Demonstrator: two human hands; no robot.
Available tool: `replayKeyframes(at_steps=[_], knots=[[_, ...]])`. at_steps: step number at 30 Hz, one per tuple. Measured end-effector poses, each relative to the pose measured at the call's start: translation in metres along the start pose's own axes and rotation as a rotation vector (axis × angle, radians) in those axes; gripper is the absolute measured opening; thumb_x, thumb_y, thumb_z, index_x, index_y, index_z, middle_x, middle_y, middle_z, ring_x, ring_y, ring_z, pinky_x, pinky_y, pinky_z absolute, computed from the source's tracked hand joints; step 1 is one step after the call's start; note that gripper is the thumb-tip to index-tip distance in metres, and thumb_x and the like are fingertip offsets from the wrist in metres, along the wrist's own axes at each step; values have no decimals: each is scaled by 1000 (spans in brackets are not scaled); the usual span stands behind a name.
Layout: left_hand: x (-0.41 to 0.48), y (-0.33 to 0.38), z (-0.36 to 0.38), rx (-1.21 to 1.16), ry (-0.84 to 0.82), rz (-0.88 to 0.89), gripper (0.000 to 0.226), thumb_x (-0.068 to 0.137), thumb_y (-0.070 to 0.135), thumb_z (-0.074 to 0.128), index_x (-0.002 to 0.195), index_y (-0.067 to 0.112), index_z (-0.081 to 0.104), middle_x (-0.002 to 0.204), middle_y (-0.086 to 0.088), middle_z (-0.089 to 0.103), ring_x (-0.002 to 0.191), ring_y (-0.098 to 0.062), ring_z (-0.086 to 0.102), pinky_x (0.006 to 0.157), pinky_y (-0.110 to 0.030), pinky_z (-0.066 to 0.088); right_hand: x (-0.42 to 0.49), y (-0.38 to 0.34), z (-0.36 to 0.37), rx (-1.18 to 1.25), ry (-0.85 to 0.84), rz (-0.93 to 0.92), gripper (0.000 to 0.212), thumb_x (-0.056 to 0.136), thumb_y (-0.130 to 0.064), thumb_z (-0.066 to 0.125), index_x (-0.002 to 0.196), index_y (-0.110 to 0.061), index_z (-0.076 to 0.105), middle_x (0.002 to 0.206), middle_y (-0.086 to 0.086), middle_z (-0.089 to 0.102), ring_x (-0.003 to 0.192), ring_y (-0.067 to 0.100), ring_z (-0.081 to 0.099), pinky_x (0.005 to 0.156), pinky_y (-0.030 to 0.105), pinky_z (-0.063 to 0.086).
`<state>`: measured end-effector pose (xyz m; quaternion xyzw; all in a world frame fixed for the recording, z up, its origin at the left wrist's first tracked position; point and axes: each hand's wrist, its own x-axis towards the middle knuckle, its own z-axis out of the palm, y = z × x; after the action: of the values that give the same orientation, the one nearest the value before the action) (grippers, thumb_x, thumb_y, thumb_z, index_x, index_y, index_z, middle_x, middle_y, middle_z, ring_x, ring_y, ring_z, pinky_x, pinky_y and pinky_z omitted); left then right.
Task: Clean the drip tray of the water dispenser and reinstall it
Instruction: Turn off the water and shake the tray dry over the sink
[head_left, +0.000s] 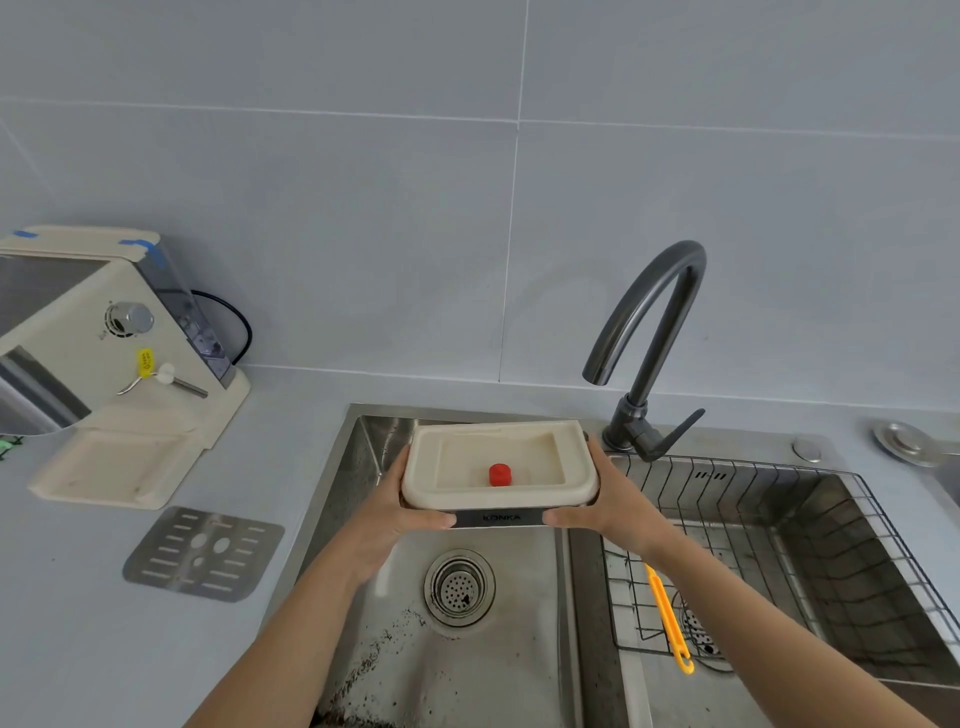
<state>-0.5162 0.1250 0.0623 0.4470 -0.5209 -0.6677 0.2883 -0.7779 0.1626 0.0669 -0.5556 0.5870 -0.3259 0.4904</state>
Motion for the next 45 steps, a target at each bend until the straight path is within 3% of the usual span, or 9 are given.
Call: replayKeyframes(at_steps=[5, 9, 12, 16, 22, 26, 31, 39, 45], knots=[[1, 2, 0, 12, 18, 7, 86, 49, 8, 78, 117, 45, 43, 116, 9, 58, 108, -5, 53, 74, -15, 47, 1, 1, 3, 30, -6, 8, 91, 48, -36, 83, 127, -28, 38, 119, -5, 56, 114, 13, 54, 89, 28, 52], [1, 5, -3, 30, 17, 25, 87, 41, 22, 80, 116, 47, 43, 114, 12, 59, 107, -3, 54, 72, -13, 50, 0, -1, 6, 45, -31, 12, 88, 55, -29, 82, 130, -26, 35, 121, -5, 54, 113, 8, 53, 77, 13, 52], [2, 7, -5, 47, 11, 34, 89, 44, 23, 81, 122, 43, 43, 115, 10, 59, 109, -5, 54, 74, -15, 51, -1, -1, 7, 45, -33, 24, 83, 62, -23, 82, 130, -26, 35, 121, -5, 55, 112, 8, 53, 79, 15, 53], [1, 11, -5, 64, 19, 45, 82, 44, 26, 80, 115, 45, 45, 114, 10, 58, 108, -4, 53, 75, -15, 50, 1, 0, 8, 38, -15, 62, 90, 50, -44, 79, 128, -26, 38, 118, -5, 57, 111, 11, 55, 89, 26, 53], [4, 16, -5, 84, 57, 57, 76, 43, 33, 77, 112, 44, 47, 110, 12, 59, 103, 1, 54, 74, -13, 51, 4, 2, 9, 56, -19, 96, 86, 51, -49, 77, 126, -29, 41, 119, -5, 57, 112, 14, 55, 99, 37, 49], [8, 21, -5, 81, 78, 53, 64, 51, 23, 77, 105, 42, 51, 103, 12, 61, 87, 12, 59, 72, -8, 49, 6, -2, 8, 86, -5, 117, 83, 51, -49, 75, 126, -28, 43, 119, -3, 59, 112, 13, 55, 93, 28, 49], [12, 25, -4, 101, 135, 30, 64, 44, 42, 74, 104, 43, 52, 108, 14, 61, 105, 0, 53, 83, -14, 43, 9, -8, 6, 73, 17, 156, 82, 52, -55, 71, 124, -25, 46, 118, 0, 59, 111, 14, 54, 84, 20, 45], [17, 34, 4, 200, 301, -80, 46, 82, 42, 63, 124, 23, 55, 117, 8, 57, 113, -12, 47, 96, -29, 30, 13, -15, 6, 48, 61, 323, 33, 85, -47, 56, 108, -25, 51, 93, -14, 55, 88, 2, 50, 87, 25, 34], [23, 36, 7, 249, 379, -250, 68, 77, 57, 59, 123, 9, 55, 122, -4, 56, 109, -20, 49, 92, -32, 34, 21, -12, 14, 10, 82, 490, 78, 78, -67, 50, 128, -7, 51, 121, 9, 56, 113, 24, 53, 104, 37, 41]])
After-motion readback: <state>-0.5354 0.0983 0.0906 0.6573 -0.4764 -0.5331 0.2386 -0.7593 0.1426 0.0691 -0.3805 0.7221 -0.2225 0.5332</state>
